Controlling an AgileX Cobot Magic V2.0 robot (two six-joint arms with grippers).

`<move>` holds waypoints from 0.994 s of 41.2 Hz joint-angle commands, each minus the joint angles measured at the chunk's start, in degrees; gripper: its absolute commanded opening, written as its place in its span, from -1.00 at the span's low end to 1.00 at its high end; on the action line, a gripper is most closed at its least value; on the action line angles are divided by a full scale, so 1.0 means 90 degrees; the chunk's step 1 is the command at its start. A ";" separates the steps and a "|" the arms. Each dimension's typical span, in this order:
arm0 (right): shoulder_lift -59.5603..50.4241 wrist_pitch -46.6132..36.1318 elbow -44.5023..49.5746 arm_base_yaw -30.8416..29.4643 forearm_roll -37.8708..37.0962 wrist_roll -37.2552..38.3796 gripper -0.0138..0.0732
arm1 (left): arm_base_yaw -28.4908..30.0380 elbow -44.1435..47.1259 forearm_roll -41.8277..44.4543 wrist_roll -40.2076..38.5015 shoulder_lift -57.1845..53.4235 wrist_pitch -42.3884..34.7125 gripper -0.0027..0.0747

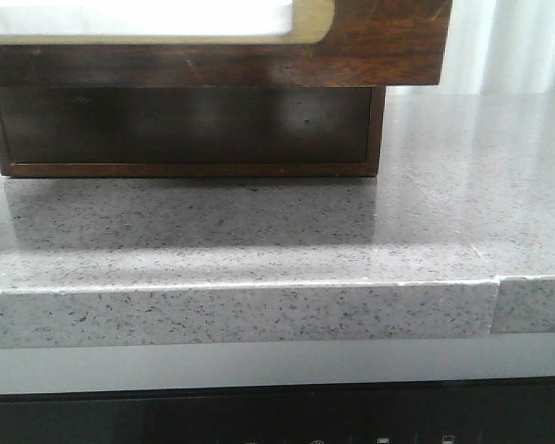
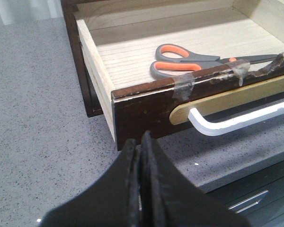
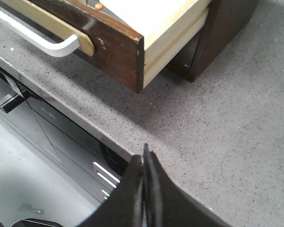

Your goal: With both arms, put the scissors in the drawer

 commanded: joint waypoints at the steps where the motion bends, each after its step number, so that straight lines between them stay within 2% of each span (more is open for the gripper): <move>1: 0.0018 -0.0409 -0.0142 -0.0035 -0.0075 0.0013 -0.84 | -0.0048 -0.0152 -0.0022 -0.0076 0.0080 -0.0438 -0.98; 8: 0.0018 -0.0409 -0.0142 -0.0035 -0.0075 0.0013 -0.84 | -0.0019 -0.0109 0.0035 -0.0047 0.0001 -0.0468 -0.98; 14: 0.0018 -0.0402 -0.0142 -0.0035 -0.0075 0.0013 -0.84 | 0.0562 0.0441 0.0475 -0.0011 -0.0422 -0.0809 -0.98; 22: 0.0018 -0.0402 -0.0142 -0.0035 -0.0075 0.0013 -0.84 | 0.1352 0.1948 0.0578 -0.0011 -0.1316 -0.2262 -0.98; 29: 0.0018 -0.0402 -0.0142 -0.0035 -0.0075 0.0013 -0.84 | 0.1742 0.3384 0.0497 -0.0011 -0.2132 -0.3699 -0.98; 41: 0.0018 -0.0402 -0.0142 -0.0035 -0.0075 0.0013 -0.84 | 0.2248 0.5052 0.0099 -0.0011 -0.2829 -0.5054 -0.98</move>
